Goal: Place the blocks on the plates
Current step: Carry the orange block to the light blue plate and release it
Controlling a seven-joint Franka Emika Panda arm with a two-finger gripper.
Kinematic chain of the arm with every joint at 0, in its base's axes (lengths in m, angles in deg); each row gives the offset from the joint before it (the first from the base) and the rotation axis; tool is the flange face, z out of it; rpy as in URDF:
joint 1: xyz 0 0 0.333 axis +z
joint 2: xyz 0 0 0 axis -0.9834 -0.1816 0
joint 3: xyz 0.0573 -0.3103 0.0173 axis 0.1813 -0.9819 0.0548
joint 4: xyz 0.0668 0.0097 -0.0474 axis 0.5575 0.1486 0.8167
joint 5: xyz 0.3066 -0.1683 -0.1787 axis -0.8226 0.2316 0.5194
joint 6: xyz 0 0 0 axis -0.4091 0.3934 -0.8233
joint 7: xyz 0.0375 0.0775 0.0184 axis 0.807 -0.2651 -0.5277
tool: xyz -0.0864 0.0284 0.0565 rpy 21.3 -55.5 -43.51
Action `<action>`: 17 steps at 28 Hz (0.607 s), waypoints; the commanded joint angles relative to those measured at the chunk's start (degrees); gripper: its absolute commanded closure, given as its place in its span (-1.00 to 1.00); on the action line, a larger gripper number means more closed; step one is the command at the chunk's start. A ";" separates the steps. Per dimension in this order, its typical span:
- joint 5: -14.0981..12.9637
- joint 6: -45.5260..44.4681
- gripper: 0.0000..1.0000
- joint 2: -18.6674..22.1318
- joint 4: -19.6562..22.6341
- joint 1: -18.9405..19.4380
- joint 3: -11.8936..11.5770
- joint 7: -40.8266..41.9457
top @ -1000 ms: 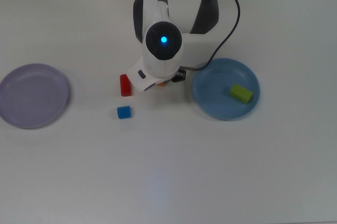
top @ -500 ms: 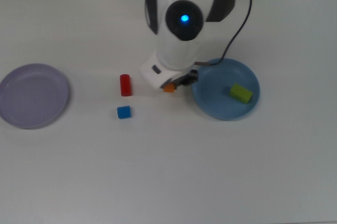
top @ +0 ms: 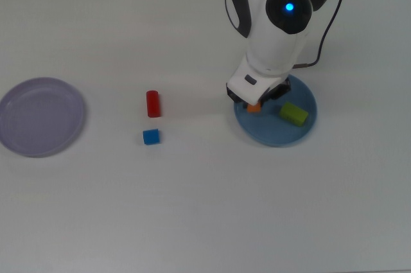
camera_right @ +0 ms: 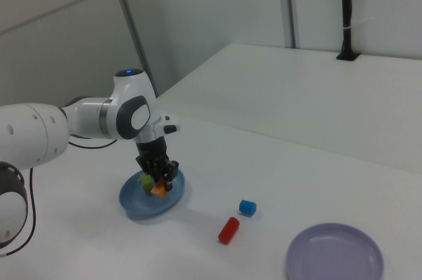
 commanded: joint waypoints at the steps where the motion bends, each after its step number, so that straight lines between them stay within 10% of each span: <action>1: 1.60 2.83 0.45 -1.06 0.74 1.45 0.58 -0.58; 6: 2.31 4.59 -0.14 -1.59 0.83 1.63 0.66 -0.58; 10: 2.40 4.68 -1.00 -1.50 0.83 1.98 0.66 -0.67; 17: 2.31 4.59 -1.00 0.16 0.66 1.10 -0.56 -0.23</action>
